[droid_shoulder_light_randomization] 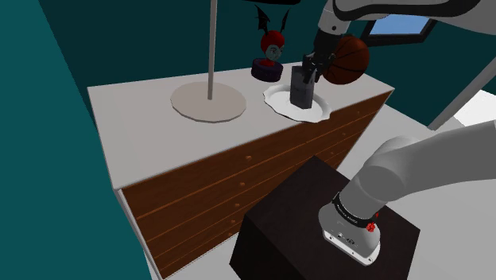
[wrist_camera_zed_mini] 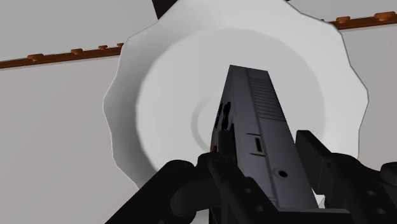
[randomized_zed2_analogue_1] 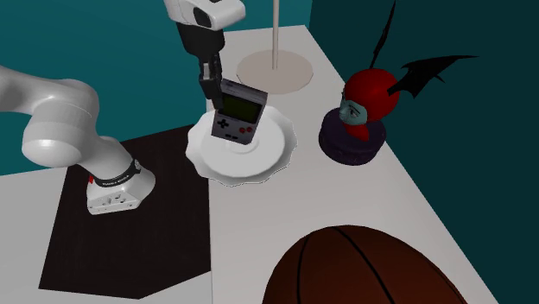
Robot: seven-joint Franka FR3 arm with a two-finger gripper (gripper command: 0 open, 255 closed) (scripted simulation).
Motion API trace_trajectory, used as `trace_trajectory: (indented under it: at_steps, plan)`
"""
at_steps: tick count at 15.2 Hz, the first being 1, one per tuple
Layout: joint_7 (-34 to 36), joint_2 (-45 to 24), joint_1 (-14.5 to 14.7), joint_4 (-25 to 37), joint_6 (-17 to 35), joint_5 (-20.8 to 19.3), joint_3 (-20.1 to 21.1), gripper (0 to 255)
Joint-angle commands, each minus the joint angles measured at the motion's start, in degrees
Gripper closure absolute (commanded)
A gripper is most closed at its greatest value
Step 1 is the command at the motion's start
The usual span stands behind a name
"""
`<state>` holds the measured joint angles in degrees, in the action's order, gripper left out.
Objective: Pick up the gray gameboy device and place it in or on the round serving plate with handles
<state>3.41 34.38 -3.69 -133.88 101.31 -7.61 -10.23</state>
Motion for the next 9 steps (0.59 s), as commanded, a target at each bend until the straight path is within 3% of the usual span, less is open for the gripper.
trace_trajectory:
  at_steps: [1,4,5,9]
  plan:
    - [-0.1,-0.1,0.0,-0.5,0.1,0.0,-0.1,255]
    - [0.0,-0.1,0.0,-0.5,0.1,0.0,-0.1,255]
    - [0.1,-0.1,0.1,-0.8,0.3,0.0,0.0,0]
    - [0.0,-0.1,0.0,-0.7,0.3,0.0,0.0,0]
